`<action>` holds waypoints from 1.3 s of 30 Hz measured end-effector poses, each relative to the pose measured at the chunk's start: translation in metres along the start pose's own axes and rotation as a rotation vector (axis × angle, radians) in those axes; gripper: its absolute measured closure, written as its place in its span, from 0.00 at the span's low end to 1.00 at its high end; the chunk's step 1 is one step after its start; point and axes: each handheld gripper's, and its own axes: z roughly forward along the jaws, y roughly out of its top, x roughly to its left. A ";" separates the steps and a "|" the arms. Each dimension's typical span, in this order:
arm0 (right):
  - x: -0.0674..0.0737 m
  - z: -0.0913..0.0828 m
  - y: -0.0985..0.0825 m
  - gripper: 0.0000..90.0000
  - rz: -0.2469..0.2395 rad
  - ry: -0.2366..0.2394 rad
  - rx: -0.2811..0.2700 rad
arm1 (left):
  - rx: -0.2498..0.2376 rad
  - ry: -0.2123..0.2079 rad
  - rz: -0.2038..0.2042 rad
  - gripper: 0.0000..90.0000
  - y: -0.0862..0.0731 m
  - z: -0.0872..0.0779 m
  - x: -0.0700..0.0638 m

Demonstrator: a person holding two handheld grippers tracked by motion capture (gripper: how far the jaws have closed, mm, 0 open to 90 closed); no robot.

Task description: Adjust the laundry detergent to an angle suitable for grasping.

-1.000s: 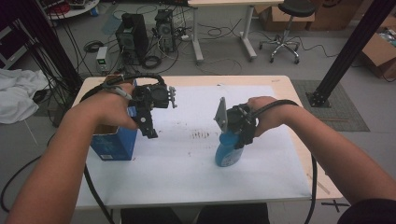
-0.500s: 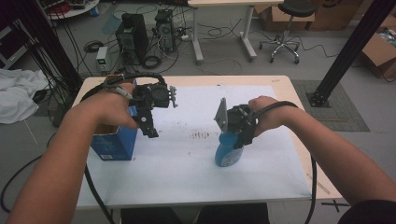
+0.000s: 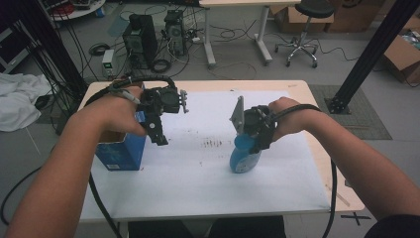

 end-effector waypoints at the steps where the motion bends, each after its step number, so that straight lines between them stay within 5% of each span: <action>1: 0.000 -0.001 0.000 0.43 0.003 0.000 0.004 | 0.000 0.002 0.000 0.00 0.000 0.000 0.000; 11: -0.005 -0.012 0.004 0.43 0.095 -0.010 0.038 | 0.000 0.012 0.006 0.00 0.000 -0.004 -0.003; 21: -0.014 -0.013 0.006 0.43 0.249 -0.032 0.098 | 0.001 0.012 0.009 0.00 0.002 -0.004 -0.006; 28: -0.024 -0.016 0.002 0.43 0.393 -0.025 0.081 | 0.004 0.020 0.016 0.00 0.005 -0.006 -0.008; 39: -0.034 -0.015 0.002 0.43 0.550 -0.026 0.080 | 0.016 0.030 0.029 0.00 0.006 -0.005 -0.010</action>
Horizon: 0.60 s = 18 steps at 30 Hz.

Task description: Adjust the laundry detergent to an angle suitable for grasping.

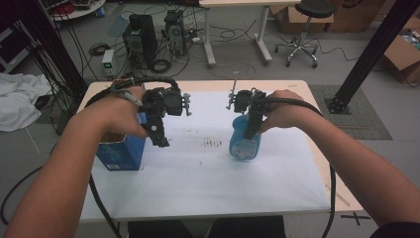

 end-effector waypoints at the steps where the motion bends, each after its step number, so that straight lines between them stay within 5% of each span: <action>1: 0.000 0.000 0.000 0.43 0.011 -0.003 0.002 | 0.001 -0.001 -0.002 0.00 0.000 0.000 0.000; 15: -0.016 0.006 -0.007 0.43 0.288 -0.050 -0.023 | 0.004 0.013 0.004 0.00 0.002 -0.001 -0.002; 18: -0.018 0.010 -0.009 0.43 0.316 -0.051 -0.027 | 0.006 0.012 0.007 0.00 0.004 -0.001 -0.003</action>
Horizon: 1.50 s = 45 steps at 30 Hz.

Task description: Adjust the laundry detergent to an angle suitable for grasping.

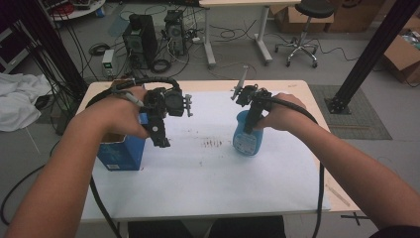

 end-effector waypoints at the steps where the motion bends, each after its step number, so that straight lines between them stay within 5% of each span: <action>1: 0.000 0.002 0.000 0.43 0.005 -0.003 0.004 | -0.002 0.001 0.001 0.00 0.000 0.000 0.000; 45: 0.012 0.023 0.001 0.42 -0.039 0.031 -0.032 | 0.001 -0.008 -0.012 0.00 -0.003 0.003 -0.001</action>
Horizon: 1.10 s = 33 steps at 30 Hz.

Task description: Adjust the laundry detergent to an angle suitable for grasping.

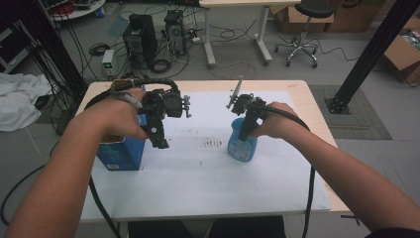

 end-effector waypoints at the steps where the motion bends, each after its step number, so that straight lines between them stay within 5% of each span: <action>1: 0.000 0.000 0.000 0.42 -0.001 -0.001 0.006 | 0.003 -0.001 0.001 0.00 0.000 0.000 0.000; 33: 0.000 -0.003 0.001 0.32 -0.038 -0.014 0.002 | 0.006 -0.013 -0.008 0.00 -0.001 0.003 0.000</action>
